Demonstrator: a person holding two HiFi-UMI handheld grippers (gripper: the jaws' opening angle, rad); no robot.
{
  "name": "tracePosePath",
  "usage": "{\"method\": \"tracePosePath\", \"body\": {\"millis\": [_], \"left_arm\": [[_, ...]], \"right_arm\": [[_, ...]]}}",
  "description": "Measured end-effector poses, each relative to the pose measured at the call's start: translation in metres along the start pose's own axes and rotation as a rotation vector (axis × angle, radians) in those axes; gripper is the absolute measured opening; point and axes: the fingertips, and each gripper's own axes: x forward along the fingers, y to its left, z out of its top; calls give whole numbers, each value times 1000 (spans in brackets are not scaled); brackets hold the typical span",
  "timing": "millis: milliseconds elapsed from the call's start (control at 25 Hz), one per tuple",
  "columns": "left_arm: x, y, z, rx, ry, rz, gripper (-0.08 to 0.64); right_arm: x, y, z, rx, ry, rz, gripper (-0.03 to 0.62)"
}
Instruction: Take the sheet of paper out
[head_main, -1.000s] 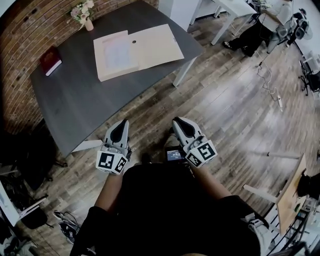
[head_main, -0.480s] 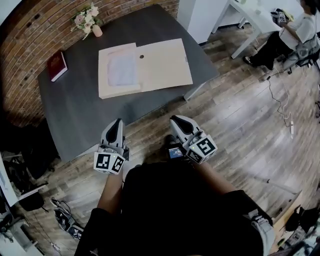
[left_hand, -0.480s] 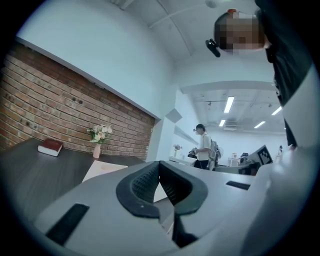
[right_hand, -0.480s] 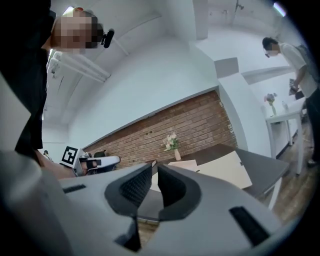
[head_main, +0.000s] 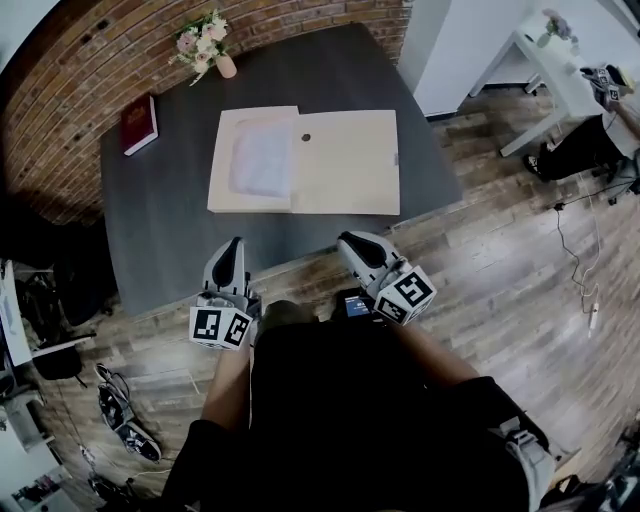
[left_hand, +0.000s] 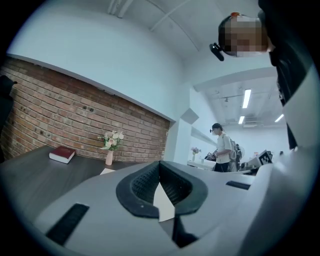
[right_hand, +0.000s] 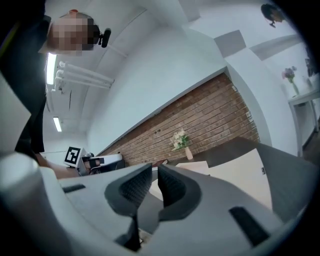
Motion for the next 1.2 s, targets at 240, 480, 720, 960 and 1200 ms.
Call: {"method": "tracePosePath", "body": {"millis": [240,480,720,960,1200], "left_arm": [[35,30,-5,17,16,38,-5],[79,70,-22,46,49,-3,-5],[122,108,-30,6,64,-50,-5],[147,136,-37,2,84,-99,-5],[158,152,-51,-28,107,-154,-5]], "right_arm": [[30,-40,-11,72,36,2,38],[94,-64,-4,89,29,6,64],[156,-98,9,71,83,-45,101],[209,-142,0,161,150,-113,114],[260,-167,-43,268,340,-51,114]]}}
